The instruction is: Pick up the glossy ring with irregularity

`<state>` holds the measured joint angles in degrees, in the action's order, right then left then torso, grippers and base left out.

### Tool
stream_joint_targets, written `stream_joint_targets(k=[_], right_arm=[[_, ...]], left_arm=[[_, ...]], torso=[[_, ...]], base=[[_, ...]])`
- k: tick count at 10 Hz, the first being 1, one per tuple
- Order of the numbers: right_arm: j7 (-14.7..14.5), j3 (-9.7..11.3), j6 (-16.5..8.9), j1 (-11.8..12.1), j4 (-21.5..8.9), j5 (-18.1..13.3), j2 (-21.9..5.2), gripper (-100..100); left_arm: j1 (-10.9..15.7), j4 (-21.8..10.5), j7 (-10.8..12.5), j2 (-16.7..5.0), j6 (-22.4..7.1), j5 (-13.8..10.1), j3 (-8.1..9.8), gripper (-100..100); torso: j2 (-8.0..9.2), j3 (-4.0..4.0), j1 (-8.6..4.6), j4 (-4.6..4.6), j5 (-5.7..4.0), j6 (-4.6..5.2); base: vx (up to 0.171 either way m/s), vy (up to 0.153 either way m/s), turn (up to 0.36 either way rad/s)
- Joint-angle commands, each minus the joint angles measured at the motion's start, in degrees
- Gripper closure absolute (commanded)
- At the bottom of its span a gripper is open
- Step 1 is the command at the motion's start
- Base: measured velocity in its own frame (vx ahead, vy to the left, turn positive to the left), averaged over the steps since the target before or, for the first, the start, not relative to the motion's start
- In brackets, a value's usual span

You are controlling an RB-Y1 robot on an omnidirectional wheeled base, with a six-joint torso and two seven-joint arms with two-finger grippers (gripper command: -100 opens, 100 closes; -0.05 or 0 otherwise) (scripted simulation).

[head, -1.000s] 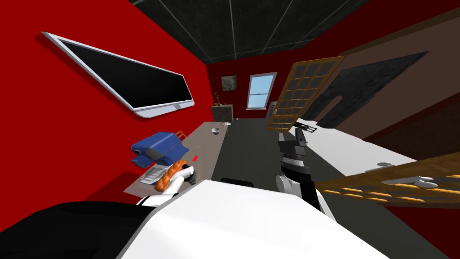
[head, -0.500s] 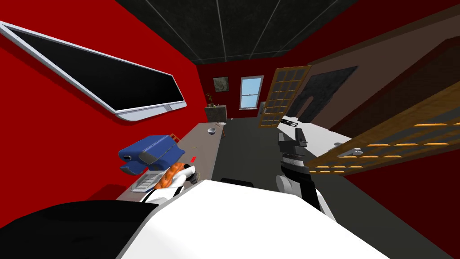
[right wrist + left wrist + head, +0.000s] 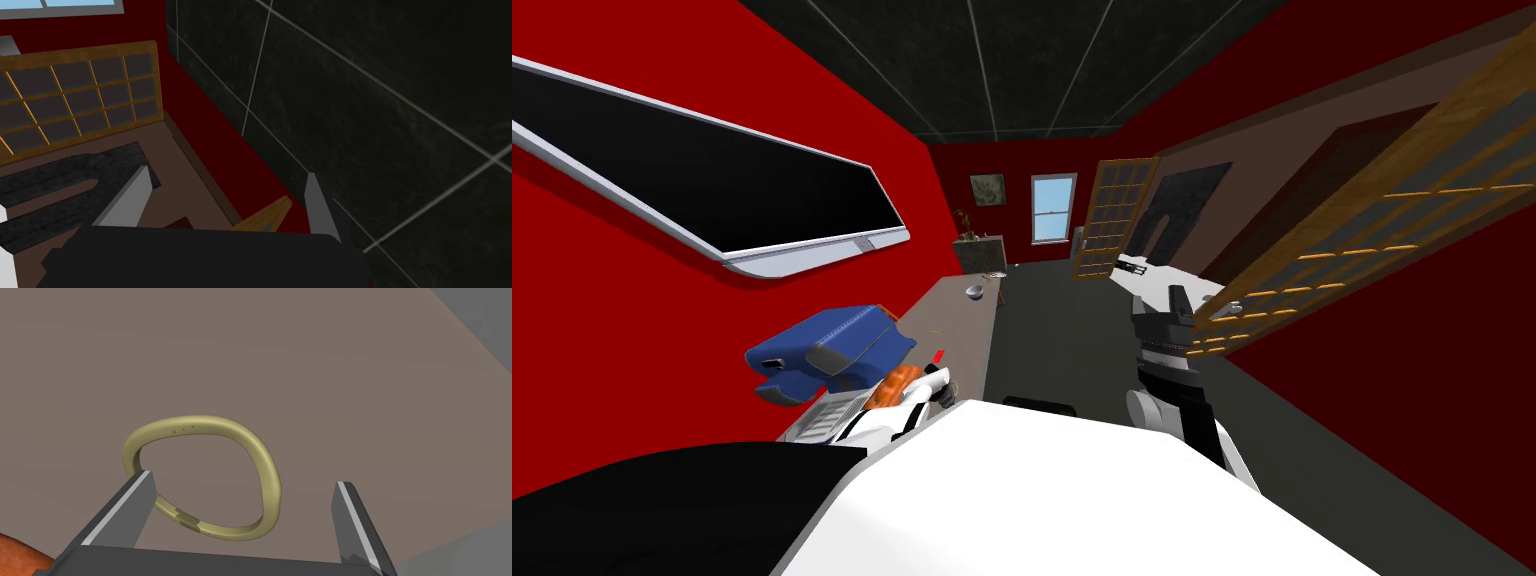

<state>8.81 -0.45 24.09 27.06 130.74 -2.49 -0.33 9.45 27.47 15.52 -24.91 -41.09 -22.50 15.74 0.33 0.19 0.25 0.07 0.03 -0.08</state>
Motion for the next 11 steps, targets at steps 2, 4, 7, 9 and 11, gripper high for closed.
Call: stream_joint_targets(k=[2, 4, 7, 9, 11], right_arm=[[0.0, 0.0, 0.0, 0.01, 0.0, 0.0, 0.0, 0], [0.0, 0.0, 0.0, 0.01, 0.0, 0.0, 0.0, 0], [0.0, 0.0, 0.0, 0.01, 0.0, 0.0, 0.0, 0], [0.0, -0.01, 0.0, 0.03, 0.0, 0.0, 0.0, 0], [0.0, 0.0, 0.01, 0.04, 0.01, 0.0, 0.01, 0]], left_arm=[[0.06, -0.16, 0.05, 0.0, 0.11, 0.01, 0.02, 100], [-0.01, -0.22, 0.1, 0.07, 0.02, -0.04, 0.05, 100], [-0.11, -0.36, 1.02, 0.0, -0.04, -0.46, 0.57, 0], [-2.23, 3.37, -2.66, -0.43, -1.39, -1.27, -0.95, 100], [-3.44, 5.92, -4.1, -0.68, -2.19, -1.96, -1.46, 100]], torso=[[-0.17, -0.09, -0.05, -0.03, -0.01, -0.01], [-0.35, -0.19, -0.06, -0.05, -0.05, 0.05], [-0.4, -0.24, -0.13, -0.11, -0.08, 0.52], [-0.64, -0.4, -0.2, -0.2, -0.14, 0.44], [-0.96, -0.59, -0.45, -0.29, -0.16, 0.4]], base=[[-0.018, 0.009, -0.006], [-0.002, -0.001, 0.025], [0.0, 0.0, 0.014], [0.106, -0.03, 0.261], [0.146, -0.064, 0.242]])
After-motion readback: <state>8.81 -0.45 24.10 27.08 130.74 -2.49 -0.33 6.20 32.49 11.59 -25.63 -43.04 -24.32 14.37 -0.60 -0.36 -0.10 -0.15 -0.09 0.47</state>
